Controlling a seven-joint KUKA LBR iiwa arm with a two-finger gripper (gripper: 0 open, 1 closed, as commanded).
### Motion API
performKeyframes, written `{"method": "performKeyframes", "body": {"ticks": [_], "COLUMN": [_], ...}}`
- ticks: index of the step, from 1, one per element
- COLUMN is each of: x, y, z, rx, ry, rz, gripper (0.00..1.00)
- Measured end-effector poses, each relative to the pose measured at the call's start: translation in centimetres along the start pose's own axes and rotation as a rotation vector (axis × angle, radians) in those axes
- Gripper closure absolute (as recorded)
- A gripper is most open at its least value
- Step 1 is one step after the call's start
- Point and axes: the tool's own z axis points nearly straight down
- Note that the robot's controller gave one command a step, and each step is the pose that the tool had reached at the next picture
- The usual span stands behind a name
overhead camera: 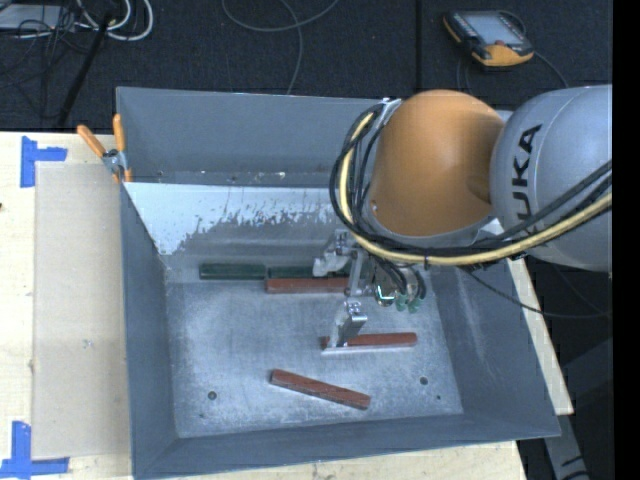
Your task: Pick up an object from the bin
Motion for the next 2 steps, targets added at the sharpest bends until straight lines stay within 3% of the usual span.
{"method": "performKeyframes", "body": {"ticks": [1, 2], "x": [-0.1, 0.2], "y": [0.0, -1.6], "z": [-0.4, 2.6], "rx": [-0.001, -0.002], "ry": [-0.008, -0.013], "rz": [0.002, -0.079], "gripper": [0.00, 0.00]}}
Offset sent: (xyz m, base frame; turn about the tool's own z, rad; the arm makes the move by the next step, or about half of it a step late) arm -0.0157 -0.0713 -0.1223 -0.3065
